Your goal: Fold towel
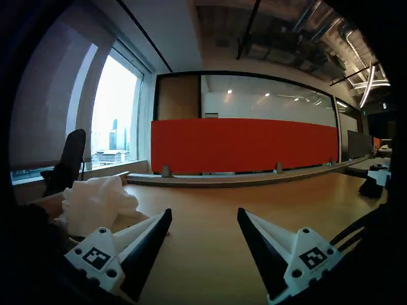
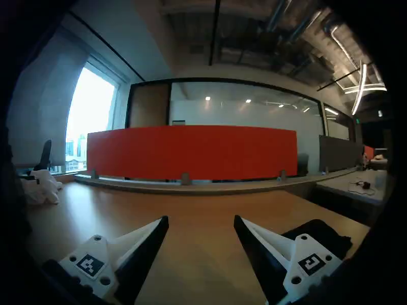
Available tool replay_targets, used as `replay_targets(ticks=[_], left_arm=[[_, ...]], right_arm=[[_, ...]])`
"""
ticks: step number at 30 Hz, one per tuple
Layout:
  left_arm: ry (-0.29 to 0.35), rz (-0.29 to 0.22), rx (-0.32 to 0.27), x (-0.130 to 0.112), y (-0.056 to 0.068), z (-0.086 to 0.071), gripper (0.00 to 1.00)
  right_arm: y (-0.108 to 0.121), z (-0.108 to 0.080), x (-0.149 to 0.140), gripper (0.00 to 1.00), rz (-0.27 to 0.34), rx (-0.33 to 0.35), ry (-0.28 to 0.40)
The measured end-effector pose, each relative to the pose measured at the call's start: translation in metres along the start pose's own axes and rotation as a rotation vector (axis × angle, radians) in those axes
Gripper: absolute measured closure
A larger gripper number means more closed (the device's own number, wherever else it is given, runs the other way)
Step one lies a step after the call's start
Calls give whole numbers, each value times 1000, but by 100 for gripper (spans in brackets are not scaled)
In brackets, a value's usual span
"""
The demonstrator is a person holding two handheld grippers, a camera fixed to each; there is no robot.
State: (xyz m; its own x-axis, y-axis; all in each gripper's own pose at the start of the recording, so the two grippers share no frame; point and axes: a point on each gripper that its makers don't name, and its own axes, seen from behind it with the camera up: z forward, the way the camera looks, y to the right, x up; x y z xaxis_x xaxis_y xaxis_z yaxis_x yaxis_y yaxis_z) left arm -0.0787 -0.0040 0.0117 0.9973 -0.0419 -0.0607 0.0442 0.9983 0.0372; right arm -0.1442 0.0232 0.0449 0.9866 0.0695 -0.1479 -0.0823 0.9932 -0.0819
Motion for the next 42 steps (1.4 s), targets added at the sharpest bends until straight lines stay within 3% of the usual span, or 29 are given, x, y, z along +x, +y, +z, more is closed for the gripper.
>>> replay_targets(ticks=[42], left_arm=[[-1,0,0,2,0,-1,5]], right_arm=[[-1,-4,1,0,3,2,-1]])
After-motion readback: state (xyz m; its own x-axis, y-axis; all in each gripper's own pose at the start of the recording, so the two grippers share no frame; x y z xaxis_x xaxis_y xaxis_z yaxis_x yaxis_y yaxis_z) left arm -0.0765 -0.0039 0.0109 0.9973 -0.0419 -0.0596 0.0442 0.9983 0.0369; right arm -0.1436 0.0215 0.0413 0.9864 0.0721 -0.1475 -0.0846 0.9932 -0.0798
